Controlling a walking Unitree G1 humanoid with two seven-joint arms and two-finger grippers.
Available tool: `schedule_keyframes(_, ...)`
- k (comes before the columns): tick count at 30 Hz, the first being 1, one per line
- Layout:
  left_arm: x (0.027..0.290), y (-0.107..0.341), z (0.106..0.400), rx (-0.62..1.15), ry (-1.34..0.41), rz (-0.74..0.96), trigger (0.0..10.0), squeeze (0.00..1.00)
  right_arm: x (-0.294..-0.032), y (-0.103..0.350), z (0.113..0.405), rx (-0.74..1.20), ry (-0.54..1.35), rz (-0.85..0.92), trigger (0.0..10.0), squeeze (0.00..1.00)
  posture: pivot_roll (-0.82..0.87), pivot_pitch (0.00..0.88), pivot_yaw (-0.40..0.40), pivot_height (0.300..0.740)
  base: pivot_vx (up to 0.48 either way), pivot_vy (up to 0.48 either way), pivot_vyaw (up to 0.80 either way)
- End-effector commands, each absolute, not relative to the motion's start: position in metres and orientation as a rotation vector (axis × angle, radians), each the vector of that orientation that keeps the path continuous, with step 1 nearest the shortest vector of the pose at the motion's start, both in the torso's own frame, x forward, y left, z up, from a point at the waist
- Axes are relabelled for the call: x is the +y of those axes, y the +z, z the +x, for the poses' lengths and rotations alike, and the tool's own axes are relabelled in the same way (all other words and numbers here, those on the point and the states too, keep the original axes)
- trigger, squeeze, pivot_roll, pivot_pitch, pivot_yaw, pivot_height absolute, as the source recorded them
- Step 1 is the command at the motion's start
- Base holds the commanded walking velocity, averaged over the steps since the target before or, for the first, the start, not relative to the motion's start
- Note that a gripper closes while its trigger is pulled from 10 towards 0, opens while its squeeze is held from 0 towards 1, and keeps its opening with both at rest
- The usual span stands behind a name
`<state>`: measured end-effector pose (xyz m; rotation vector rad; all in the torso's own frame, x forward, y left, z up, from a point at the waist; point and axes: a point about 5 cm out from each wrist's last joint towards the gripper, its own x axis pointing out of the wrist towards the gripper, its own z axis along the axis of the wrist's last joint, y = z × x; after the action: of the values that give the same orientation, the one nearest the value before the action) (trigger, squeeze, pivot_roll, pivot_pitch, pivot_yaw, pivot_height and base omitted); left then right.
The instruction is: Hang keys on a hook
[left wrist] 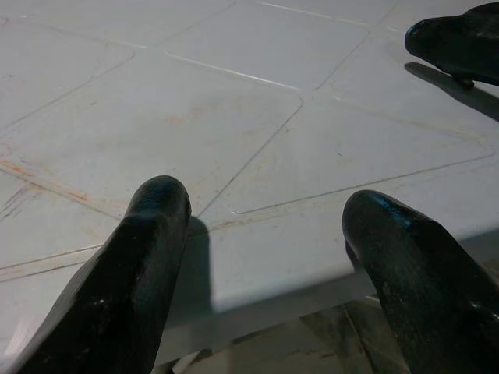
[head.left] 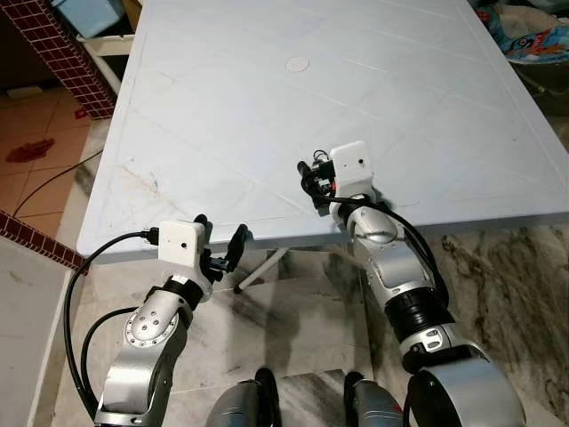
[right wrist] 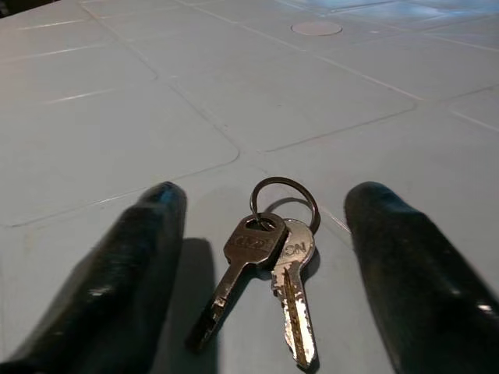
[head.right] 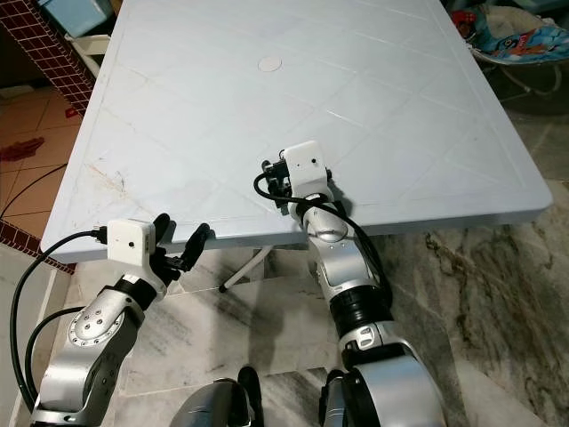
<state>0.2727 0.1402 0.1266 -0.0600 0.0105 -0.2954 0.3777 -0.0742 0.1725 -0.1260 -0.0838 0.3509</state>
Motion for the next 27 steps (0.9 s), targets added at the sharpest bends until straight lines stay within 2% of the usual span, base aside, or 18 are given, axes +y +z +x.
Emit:
schedule_keyframes(1, 0.144, 0.124, 0.269, 0.022, -0.286, -0.048, 10.0, 0.0, -0.068, 0.153, 0.374, 0.007, 0.379, -0.106, 0.0, 0.0, 0.03, 0.276, 0.147, 0.74, 0.0, 0.0, 0.0)
schedule_keyframes(9, 0.144, 0.124, 0.268, 0.024, -0.284, -0.051, 10.0, 0.0, -0.063, 0.145, 0.372, 0.051, 0.368, -0.103, 0.0, 0.0, 0.03, 0.275, 0.145, 0.74, 0.0, 0.0, 0.0)
schedule_keyframes(27, 0.141, 0.124, 0.27, 0.022, -0.295, -0.051, 10.0, 0.0, -0.074, 0.133, 0.37, 0.112, 0.256, -0.081, 0.0, 0.0, 0.02, 0.271, 0.151, 0.74, 0.0, 0.0, 0.0)
